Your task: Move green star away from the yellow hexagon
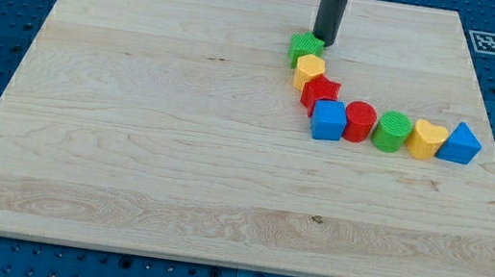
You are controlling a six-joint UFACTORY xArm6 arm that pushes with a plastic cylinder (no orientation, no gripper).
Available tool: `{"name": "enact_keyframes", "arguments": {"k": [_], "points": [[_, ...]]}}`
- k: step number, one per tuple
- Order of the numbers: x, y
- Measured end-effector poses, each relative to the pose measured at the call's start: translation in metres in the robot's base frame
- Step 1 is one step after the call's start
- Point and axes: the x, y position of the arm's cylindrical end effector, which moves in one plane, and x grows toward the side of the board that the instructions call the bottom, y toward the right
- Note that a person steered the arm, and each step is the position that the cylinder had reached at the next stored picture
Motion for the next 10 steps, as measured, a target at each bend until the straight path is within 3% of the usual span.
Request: {"name": "enact_keyframes", "arguments": {"k": [1, 2, 4, 5, 6, 7, 9, 10], "points": [[-0.032, 0.006], [-0.063, 0.063], [-0.051, 0.163], [-0.012, 0.167], [0.036, 0.138], [0.054, 0.087], [0.031, 0.046], [-0.015, 0.029]]}}
